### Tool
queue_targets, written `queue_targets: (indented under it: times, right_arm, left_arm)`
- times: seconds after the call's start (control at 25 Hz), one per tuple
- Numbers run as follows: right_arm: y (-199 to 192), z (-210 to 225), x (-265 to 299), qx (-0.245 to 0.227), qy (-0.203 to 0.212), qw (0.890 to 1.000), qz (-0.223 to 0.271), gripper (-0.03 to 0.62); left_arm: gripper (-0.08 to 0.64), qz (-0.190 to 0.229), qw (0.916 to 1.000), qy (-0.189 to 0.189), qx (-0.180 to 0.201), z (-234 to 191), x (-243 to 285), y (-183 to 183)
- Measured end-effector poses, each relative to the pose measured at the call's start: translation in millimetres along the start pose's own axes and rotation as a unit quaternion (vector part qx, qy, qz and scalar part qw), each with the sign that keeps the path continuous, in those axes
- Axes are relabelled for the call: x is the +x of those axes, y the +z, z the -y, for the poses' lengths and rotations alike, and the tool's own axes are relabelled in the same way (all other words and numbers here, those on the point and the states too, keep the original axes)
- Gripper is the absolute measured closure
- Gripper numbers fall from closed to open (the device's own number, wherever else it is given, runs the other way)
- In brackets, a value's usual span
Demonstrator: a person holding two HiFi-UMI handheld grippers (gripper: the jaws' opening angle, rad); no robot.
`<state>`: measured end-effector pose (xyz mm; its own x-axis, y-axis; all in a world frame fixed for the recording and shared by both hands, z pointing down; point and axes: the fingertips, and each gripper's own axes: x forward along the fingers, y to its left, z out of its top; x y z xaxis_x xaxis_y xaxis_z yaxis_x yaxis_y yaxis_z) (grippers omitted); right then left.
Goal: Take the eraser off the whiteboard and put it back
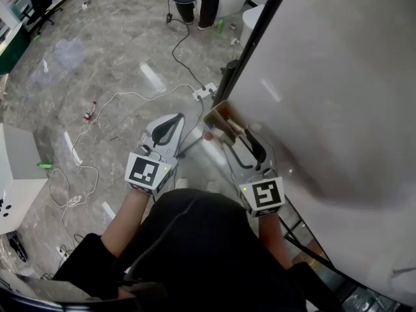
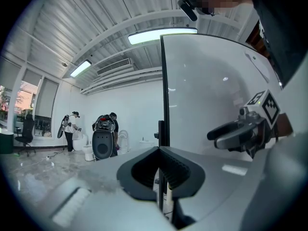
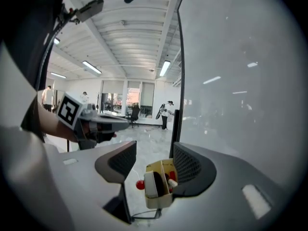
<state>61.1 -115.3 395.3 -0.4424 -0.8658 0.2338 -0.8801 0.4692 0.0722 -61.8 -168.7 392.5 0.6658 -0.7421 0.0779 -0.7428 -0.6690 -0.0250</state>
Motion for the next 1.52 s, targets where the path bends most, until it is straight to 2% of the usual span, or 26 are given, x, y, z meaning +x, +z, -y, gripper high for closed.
queue_targets:
  times: [0.12,0.36,0.48,0.92,1.52]
  right_arm:
    - [20,0,-10,0.021,0.019,0.999,0.041,0.356]
    - [36,13,-24,0.069,0.016,0.993,0.093,0.536]
    - [38,15,-28,0.073,0.023,0.992,0.099,0.580]
    - [45,16,-41,0.071,0.041,0.990,0.117,0.583]
    - [37,16,-41,0.079,0.048,0.989,0.113,0.583]
  left_arm:
    - [0.554,0.002,1.0000,0.000,0.001,5,1,2]
    - [0.554,0.005,1.0000,-0.003,0.003,18,3,3]
    - [0.554,-0.001,0.9999,-0.005,0.009,22,4,2]
    - [0.554,0.012,0.9998,0.001,0.014,37,-5,21]
    - [0.554,0.010,0.9997,0.017,0.011,41,-12,17]
